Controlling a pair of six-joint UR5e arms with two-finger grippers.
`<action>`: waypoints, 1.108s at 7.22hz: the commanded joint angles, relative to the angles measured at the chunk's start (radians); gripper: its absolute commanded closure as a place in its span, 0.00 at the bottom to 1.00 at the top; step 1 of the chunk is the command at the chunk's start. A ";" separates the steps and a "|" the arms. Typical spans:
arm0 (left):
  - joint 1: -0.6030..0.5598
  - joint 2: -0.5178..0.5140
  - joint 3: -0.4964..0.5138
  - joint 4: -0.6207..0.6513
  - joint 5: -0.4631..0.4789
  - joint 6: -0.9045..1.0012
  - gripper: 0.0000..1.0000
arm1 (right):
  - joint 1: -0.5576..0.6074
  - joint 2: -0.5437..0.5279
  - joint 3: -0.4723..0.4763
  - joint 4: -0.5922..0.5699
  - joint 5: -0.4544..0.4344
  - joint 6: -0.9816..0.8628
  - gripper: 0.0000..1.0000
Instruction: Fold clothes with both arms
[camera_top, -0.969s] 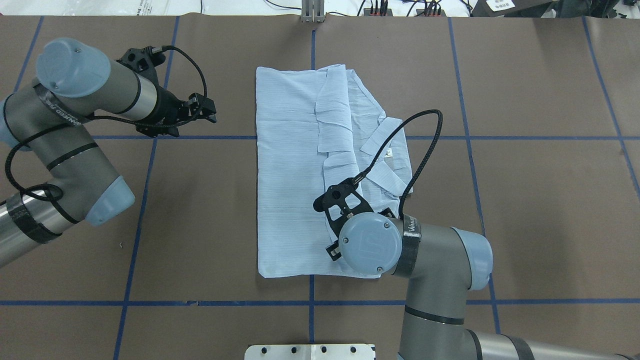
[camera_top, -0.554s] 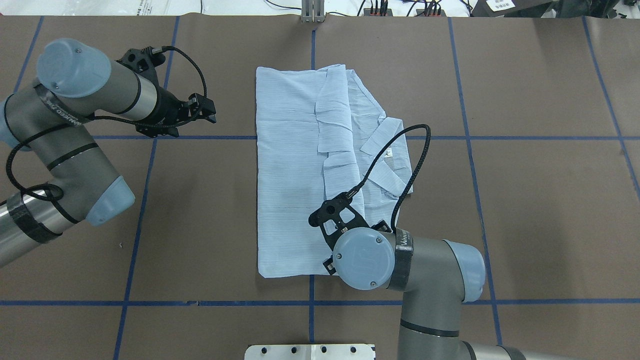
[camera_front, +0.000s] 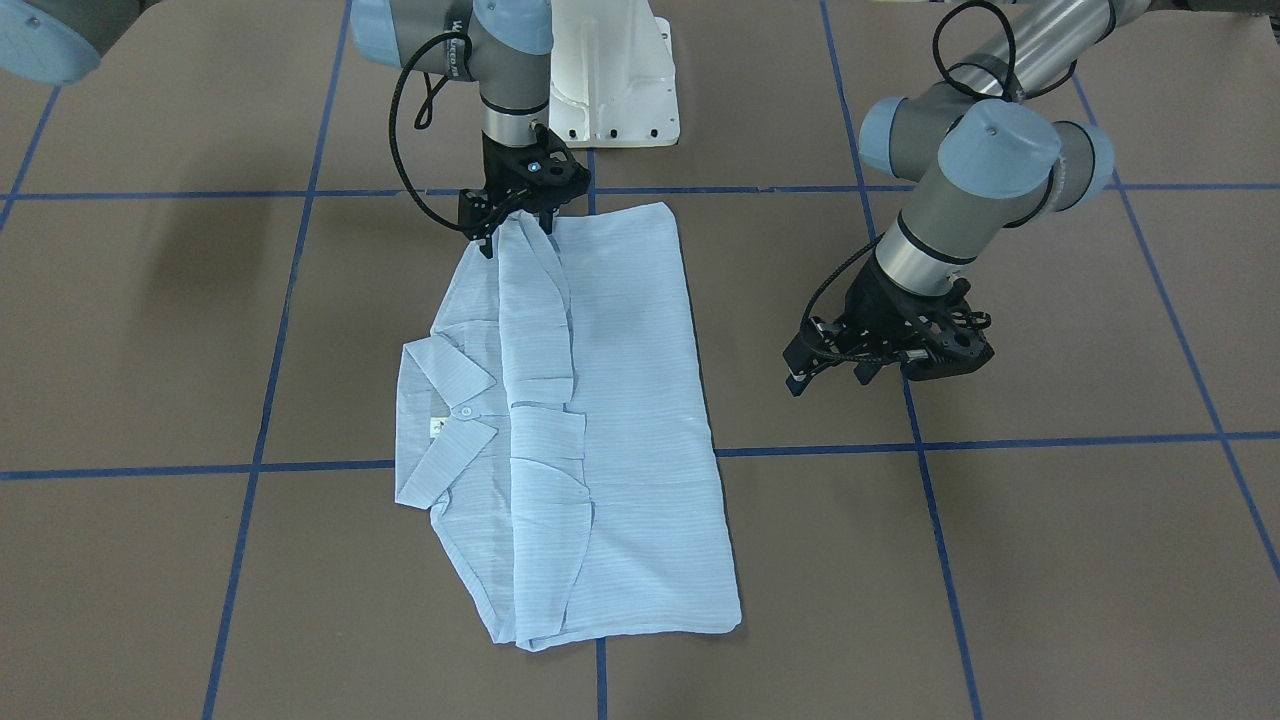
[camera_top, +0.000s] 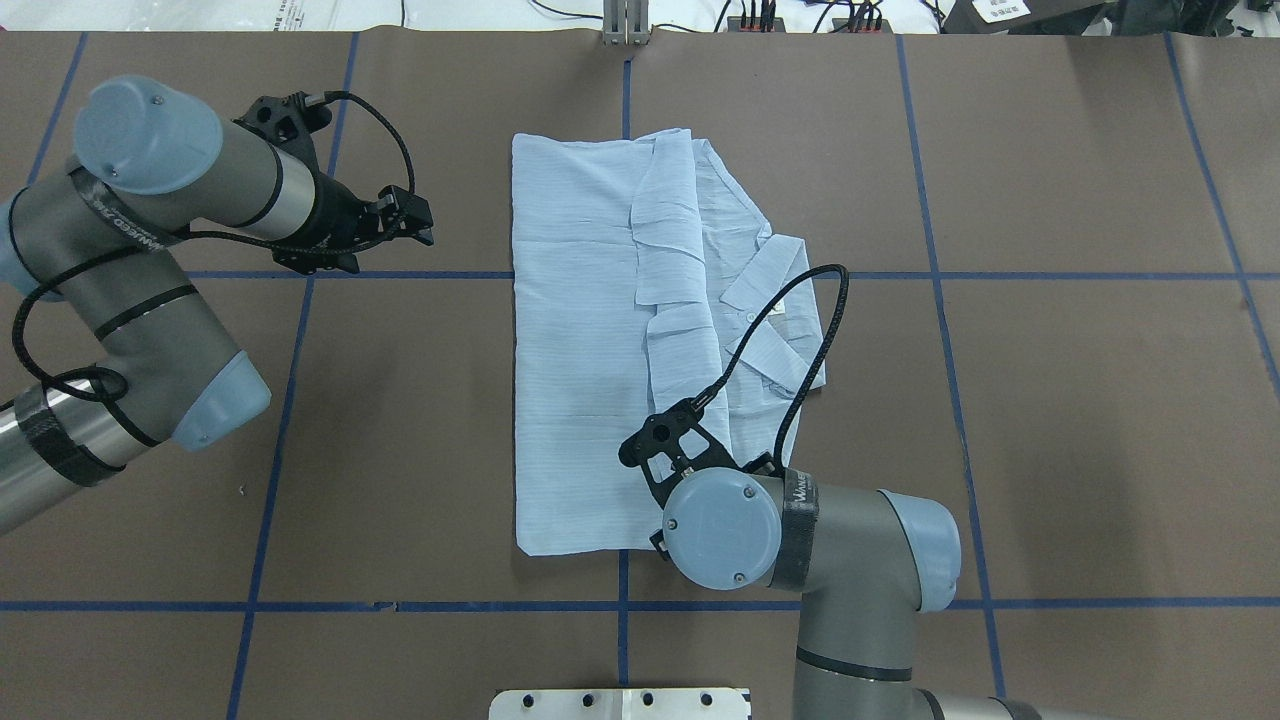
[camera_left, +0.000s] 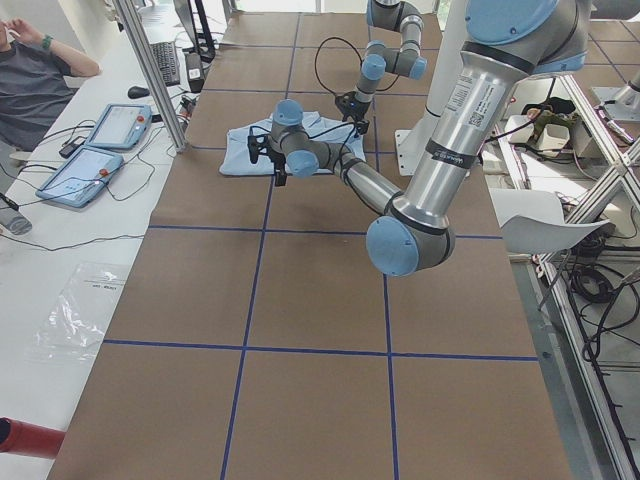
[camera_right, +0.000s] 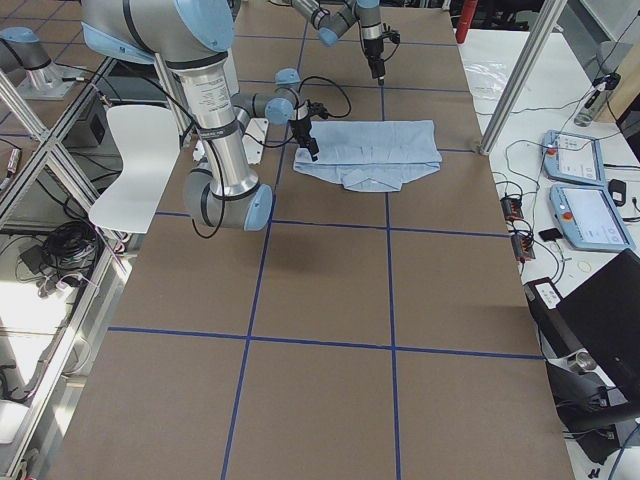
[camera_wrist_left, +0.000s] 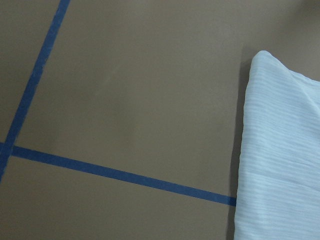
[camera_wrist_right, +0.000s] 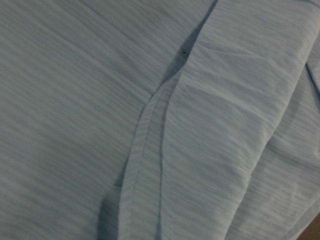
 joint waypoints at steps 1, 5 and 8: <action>0.000 -0.007 0.000 0.000 0.000 -0.002 0.00 | 0.002 -0.009 -0.006 -0.003 0.003 -0.001 0.00; 0.018 -0.033 0.000 0.002 0.000 -0.018 0.00 | 0.112 -0.111 0.015 0.007 0.067 -0.001 0.00; 0.032 -0.058 0.000 0.008 0.002 -0.049 0.00 | 0.169 -0.372 0.237 0.007 0.146 -0.002 0.00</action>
